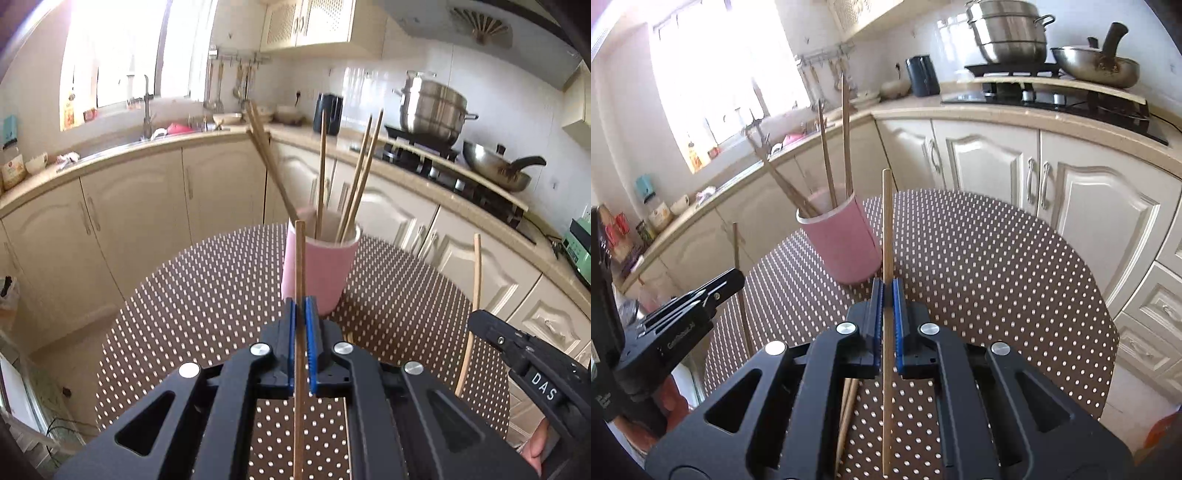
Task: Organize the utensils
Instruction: 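Lift both held chopsticks upright and carry them over the pink cup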
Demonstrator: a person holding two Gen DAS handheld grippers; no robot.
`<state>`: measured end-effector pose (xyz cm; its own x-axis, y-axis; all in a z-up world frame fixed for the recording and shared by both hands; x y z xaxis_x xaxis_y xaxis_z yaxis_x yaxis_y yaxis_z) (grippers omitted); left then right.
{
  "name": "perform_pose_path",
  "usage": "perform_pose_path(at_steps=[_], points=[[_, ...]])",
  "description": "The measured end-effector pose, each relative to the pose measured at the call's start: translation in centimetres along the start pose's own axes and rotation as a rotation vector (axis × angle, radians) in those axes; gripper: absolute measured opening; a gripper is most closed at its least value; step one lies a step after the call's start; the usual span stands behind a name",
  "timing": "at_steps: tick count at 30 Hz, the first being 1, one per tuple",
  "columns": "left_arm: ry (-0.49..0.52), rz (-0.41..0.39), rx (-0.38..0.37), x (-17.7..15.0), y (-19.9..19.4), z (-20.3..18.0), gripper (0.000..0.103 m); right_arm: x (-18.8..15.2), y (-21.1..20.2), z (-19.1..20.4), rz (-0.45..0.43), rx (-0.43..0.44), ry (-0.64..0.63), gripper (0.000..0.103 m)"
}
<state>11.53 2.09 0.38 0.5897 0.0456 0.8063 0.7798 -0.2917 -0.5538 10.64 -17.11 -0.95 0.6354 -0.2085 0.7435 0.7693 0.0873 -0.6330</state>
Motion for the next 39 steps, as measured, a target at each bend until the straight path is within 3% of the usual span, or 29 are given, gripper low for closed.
perform_pose_path(at_steps=[12,24,39], points=[[0.025,-0.097,0.009,4.4,-0.9,-1.0,0.006,5.5,-1.0,1.8,-0.125,-0.007,0.003,0.005],[0.028,-0.245,0.004,11.2,-1.7,-1.4,0.006,11.9,-1.4,4.7,-0.304,0.015,0.003,0.005],[-0.047,-0.390,-0.024,17.4,1.2,-0.5,0.006,17.2,2.2,6.0,-0.486,0.049,0.100,0.006]])
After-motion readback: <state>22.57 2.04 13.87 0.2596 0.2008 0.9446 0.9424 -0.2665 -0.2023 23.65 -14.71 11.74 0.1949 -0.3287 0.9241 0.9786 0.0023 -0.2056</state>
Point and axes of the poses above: each gripper's, at about its wrist camera, not at the fingertips, and y roughly the way its jaws point, z to its left, x to its top, the point moved 4 cm from there along y, roughly the way its jaws point, and after that the axes turned 11 degrees about -x, right-handed, at the moved point
